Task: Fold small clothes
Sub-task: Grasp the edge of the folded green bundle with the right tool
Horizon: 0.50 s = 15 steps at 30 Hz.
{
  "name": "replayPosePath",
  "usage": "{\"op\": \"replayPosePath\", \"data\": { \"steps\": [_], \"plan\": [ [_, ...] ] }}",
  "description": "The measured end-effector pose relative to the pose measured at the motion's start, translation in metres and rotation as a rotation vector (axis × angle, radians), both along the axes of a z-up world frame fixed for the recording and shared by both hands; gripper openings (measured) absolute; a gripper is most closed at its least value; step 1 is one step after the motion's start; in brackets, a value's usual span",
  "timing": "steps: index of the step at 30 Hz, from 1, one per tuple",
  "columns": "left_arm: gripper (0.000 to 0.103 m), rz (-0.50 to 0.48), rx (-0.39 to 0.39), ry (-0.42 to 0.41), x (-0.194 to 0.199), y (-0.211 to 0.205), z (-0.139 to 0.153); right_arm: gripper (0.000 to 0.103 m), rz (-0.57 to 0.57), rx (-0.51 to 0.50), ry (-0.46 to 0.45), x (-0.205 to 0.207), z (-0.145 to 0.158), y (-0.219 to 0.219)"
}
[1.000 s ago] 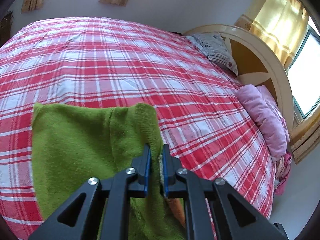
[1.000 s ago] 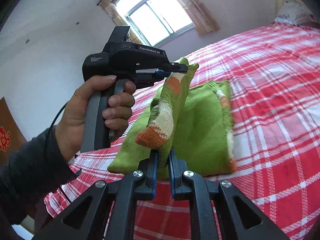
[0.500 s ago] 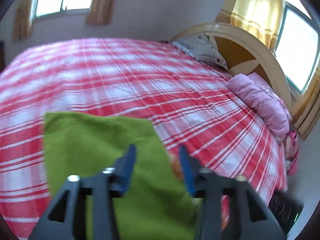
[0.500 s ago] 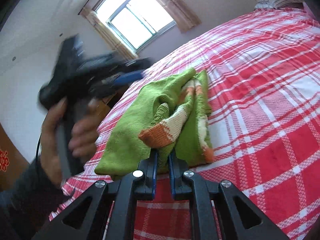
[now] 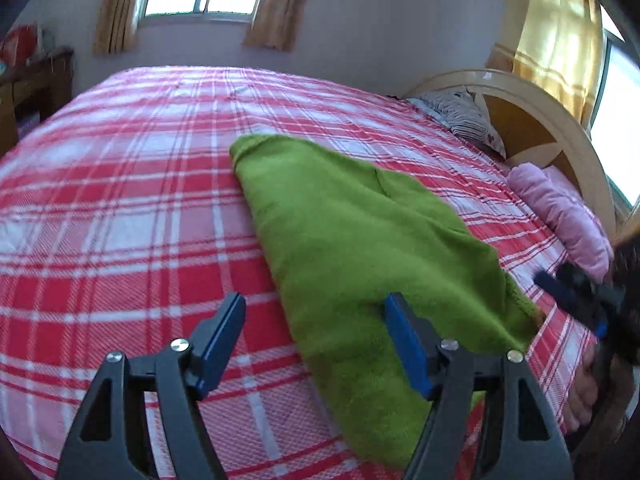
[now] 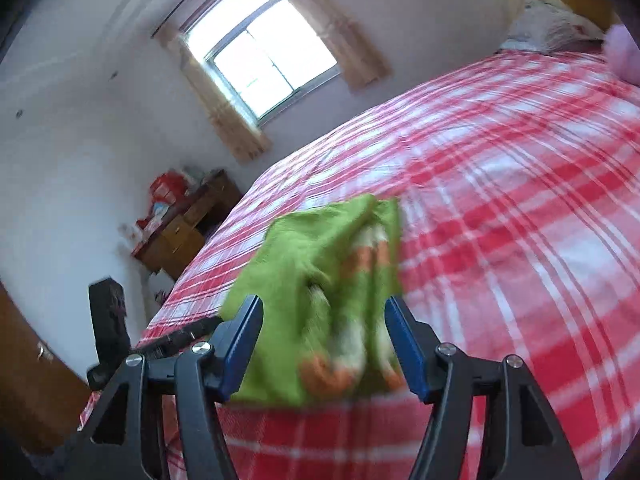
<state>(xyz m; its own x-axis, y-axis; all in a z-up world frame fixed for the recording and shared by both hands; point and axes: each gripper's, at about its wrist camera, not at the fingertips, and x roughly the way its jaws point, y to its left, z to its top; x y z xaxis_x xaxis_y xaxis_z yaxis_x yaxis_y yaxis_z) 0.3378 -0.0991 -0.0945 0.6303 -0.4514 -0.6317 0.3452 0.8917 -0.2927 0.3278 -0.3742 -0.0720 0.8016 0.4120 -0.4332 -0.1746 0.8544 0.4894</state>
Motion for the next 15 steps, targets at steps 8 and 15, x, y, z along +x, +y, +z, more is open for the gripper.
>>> {"op": "replayPosePath", "data": {
  "steps": [8,15],
  "plan": [
    [0.094,-0.047,-0.003,-0.007,-0.009,-0.009,-0.012,0.057,0.081,-0.074,0.213,0.106,-0.006,0.020],
    [0.096,-0.105,-0.035,0.044,-0.008,-0.010,-0.020,0.011,0.098,-0.111,0.192,0.115,-0.013,0.029]
  ]
}}
